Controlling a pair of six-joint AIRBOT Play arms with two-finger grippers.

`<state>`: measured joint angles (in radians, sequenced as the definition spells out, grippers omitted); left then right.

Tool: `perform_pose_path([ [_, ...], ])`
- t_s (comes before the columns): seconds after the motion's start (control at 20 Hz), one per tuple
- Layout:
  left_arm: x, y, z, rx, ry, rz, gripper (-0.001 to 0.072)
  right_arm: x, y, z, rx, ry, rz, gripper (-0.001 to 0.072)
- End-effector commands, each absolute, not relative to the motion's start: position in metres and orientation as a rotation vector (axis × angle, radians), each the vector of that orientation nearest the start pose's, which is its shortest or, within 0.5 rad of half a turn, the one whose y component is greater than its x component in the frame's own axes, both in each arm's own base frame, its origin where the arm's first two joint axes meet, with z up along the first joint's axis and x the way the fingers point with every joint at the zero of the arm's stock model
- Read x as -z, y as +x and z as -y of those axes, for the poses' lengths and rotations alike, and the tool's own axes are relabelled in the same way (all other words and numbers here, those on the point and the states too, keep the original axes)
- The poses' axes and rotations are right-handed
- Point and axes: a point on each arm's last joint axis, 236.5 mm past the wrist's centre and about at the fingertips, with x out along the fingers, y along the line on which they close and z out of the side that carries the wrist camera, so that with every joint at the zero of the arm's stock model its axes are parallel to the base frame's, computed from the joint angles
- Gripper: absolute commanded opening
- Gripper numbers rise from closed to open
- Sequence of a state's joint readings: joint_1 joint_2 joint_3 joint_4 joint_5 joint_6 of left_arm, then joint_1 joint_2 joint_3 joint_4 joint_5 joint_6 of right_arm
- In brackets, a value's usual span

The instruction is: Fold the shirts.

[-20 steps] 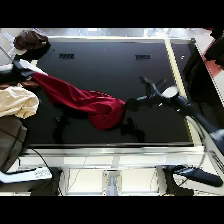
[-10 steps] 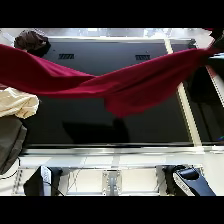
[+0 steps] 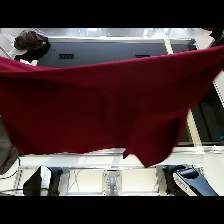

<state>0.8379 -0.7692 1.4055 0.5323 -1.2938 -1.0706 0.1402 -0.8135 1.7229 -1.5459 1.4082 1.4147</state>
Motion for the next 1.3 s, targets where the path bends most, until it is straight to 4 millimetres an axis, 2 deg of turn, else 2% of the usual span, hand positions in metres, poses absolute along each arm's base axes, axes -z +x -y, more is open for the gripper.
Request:
perform_pose_path([
  [0.0,-0.235,0.363,-0.045,0.245,-0.262,-0.699,0.0012,-0.252,0.356,-0.039,-0.147,-0.218,-0.784,0.0020],
  [0.1,-0.142,0.402,-0.032,0.269,-0.163,-0.955,0.0013,-0.183,0.410,-0.048,-0.151,-0.205,-0.859,0.0021],
  [0.15,-0.103,0.421,-0.031,0.250,-0.131,-1.032,0.0014,-0.151,0.433,-0.052,-0.150,-0.192,-0.887,0.0021],
  [0.2,-0.066,0.446,-0.030,0.212,-0.119,-1.065,0.0015,-0.117,0.456,-0.057,-0.150,-0.174,-0.919,0.0021],
  [0.25,-0.040,0.472,-0.029,0.174,-0.141,-1.052,0.0015,-0.087,0.476,-0.062,-0.149,-0.149,-0.941,0.0032],
  [0.3,-0.021,0.499,-0.028,0.117,-0.208,-1.008,0.0062,-0.059,0.496,-0.066,-0.138,-0.119,-0.945,0.0168],
  [0.35,-0.014,0.519,-0.028,0.085,-0.244,-0.960,0.0349,-0.041,0.513,-0.069,-0.121,-0.081,-0.930,0.0433],
  [0.4,-0.017,0.536,-0.031,0.068,-0.249,-0.902,0.0649,-0.032,0.529,-0.070,-0.111,-0.061,-0.903,0.0560],
  [0.45,-0.033,0.552,-0.038,0.049,-0.236,-0.828,0.0689,-0.033,0.540,-0.070,-0.106,-0.054,-0.877,0.0557],
  [0.5,-0.058,0.564,-0.049,0.029,-0.227,-0.754,0.0687,-0.044,0.549,-0.064,-0.092,-0.061,-0.849,0.0551],
  [0.6,-0.113,0.565,-0.071,0.000,-0.218,-0.655,0.0686,-0.077,0.549,-0.042,-0.048,-0.086,-0.848,0.0552],
  [0.65,-0.141,0.553,-0.086,-0.021,-0.219,-0.622,0.0677,-0.090,0.540,-0.024,-0.010,-0.099,-0.886,0.0551],
  [0.75,-0.176,0.512,-0.121,-0.098,-0.298,-0.619,0.0493,-0.103,0.505,0.013,0.038,-0.128,-1.027,0.0551],
  [0.85,-0.187,0.460,-0.162,-0.219,-0.423,-0.640,0.0488,-0.096,0.469,0.039,0.057,-0.133,-1.163,0.0552],
  [0.9,-0.181,0.429,-0.179,-0.285,-0.475,-0.650,0.0488,-0.089,0.454,0.048,0.058,-0.130,-1.230,0.0552],
  [0.95,-0.171,0.399,-0.190,-0.341,-0.508,-0.659,0.0488,-0.082,0.443,0.053,0.053,-0.118,-1.274,0.0551],
  [1.0,-0.152,0.365,-0.194,-0.398,-0.555,-0.682,0.0488,-0.076,0.437,0.052,0.040,-0.090,-1.294,0.0552],
  [1.1,-0.098,0.301,-0.182,-0.500,-0.715,-0.746,0.0488,-0.067,0.437,0.040,-0.004,-0.041,-1.289,0.0551],
  [1.15,-0.070,0.277,-0.167,-0.535,-0.825,-0.769,0.0488,-0.065,0.441,0.032,-0.030,-0.024,-1.273,0.0551],
  [1.2,-0.043,0.258,-0.142,-0.531,-0.936,-0.799,0.0488,-0.065,0.446,0.023,-0.064,-0.019,-1.252,0.0552],
  [1.25,-0.015,0.241,-0.108,-0.490,-1.045,-0.862,0.0488,-0.067,0.450,0.014,-0.097,-0.006,-1.231,0.0552],
])
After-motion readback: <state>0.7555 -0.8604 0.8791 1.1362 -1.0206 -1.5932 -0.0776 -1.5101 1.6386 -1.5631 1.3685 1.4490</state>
